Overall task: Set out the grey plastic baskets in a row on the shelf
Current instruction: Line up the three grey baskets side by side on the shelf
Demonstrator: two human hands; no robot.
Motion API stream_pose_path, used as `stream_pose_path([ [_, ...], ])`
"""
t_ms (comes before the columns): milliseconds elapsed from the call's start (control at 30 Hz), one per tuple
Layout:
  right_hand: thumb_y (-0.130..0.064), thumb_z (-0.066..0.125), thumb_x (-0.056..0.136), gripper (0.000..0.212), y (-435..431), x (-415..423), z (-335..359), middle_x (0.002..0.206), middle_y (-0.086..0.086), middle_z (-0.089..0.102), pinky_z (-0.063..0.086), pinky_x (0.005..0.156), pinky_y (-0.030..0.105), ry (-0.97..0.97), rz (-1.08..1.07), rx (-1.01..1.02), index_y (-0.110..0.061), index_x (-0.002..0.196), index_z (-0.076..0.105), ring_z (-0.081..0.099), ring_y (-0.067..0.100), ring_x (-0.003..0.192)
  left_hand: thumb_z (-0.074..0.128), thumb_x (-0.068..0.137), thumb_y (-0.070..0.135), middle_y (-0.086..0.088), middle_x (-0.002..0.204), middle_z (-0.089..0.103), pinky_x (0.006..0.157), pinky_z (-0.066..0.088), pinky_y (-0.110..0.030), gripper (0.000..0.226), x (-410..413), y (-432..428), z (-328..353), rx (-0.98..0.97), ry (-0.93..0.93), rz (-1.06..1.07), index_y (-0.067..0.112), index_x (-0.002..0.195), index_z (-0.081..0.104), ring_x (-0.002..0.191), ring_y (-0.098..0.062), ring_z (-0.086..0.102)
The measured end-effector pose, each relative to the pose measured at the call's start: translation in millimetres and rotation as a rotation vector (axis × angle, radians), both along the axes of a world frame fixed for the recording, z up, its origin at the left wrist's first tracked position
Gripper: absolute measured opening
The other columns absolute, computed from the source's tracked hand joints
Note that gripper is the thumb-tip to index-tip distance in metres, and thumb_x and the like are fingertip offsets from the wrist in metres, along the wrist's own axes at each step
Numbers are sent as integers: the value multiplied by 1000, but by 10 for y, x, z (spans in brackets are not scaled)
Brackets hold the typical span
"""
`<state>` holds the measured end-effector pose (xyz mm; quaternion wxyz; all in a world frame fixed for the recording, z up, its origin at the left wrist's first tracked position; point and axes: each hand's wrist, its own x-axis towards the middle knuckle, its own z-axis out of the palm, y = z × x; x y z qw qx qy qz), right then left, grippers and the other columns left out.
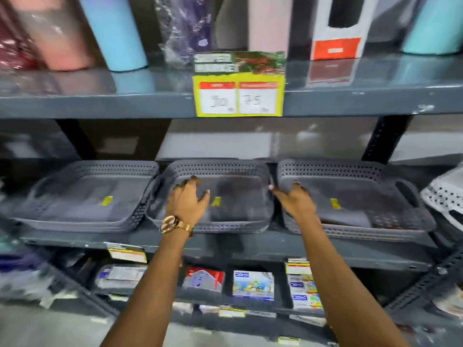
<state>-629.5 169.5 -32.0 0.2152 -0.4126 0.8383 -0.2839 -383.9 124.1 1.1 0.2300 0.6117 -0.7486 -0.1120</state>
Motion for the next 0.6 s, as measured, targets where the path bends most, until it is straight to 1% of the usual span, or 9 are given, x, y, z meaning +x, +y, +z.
stream_pose_path([
  [167, -60, 58, 81, 78, -199, 199, -177, 135, 26, 51, 42, 102, 53, -73, -71, 99, 0, 130, 47, 50, 44, 122, 65, 86, 32, -25, 133, 52, 96, 45, -51, 61, 971, -421, -220, 62, -47, 116, 2, 133, 43, 119, -46, 50],
  [233, -54, 58, 83, 70, -219, 303, -255, 128, 27, 56, 45, 97, 54, -15, -78, 125, 0, 126, 50, 54, 45, 114, 65, 87, 33, -29, 141, 43, 99, 44, -52, 79, 1202, -547, -280, 159, -20, 118, 0, 146, 24, 124, -48, 47],
  [300, -40, 54, 90, 55, -215, 404, -297, 126, 28, 57, 46, 96, 51, 92, -108, 158, 2, 126, 51, 55, 45, 113, 62, 89, 37, -31, 145, 40, 100, 44, -51, 94, 1338, -672, -331, 247, -16, 98, 1, 152, 2, 126, -47, 48],
  [333, -34, 52, 92, 50, -208, 443, -303, 127, 28, 57, 47, 96, 50, 144, -130, 168, 3, 126, 51, 55, 45, 114, 60, 89, 40, -30, 142, 44, 98, 46, -50, 93, 1387, -736, -359, 285, -41, 80, 2, 152, 2, 124, -47, 51],
  [367, -31, 49, 94, 47, -196, 467, -316, 127, 29, 57, 46, 95, 49, 186, -151, 177, 3, 125, 51, 56, 45, 114, 58, 89, 44, -30, 136, 51, 96, 49, -49, 86, 1425, -789, -383, 313, -77, 53, 3, 150, 13, 119, -46, 55],
  [433, -30, 44, 96, 44, -168, 506, -327, 126, 30, 57, 44, 93, 49, 229, -158, 181, 4, 124, 51, 55, 46, 114, 55, 88, 47, -26, 122, 62, 89, 53, -46, 61, 1463, -856, -413, 319, -125, -6, 6, 131, 42, 109, -43, 60],
  [467, -29, 43, 96, 43, -174, 513, -334, 127, 31, 56, 44, 94, 49, 226, -151, 180, 4, 124, 50, 55, 47, 114, 56, 88, 44, -24, 119, 63, 88, 53, -45, 51, 1469, -868, -421, 302, -132, -33, 7, 123, 47, 107, -43, 60],
  [533, -25, 41, 96, 40, -202, 501, -349, 127, 32, 55, 45, 97, 50, 201, -135, 181, 4, 122, 49, 54, 47, 115, 55, 90, 35, -24, 119, 62, 86, 50, -46, 42, 1461, -868, -443, 251, -130, -83, 9, 123, 49, 108, -46, 59],
  [600, -24, 40, 96, 37, -224, 485, -340, 125, 33, 56, 45, 98, 50, 197, -126, 171, 3, 119, 49, 55, 47, 113, 53, 91, 30, -24, 120, 63, 86, 51, -48, 43, 1439, -868, -470, 198, -145, -120, 11, 128, 48, 108, -47, 59],
])
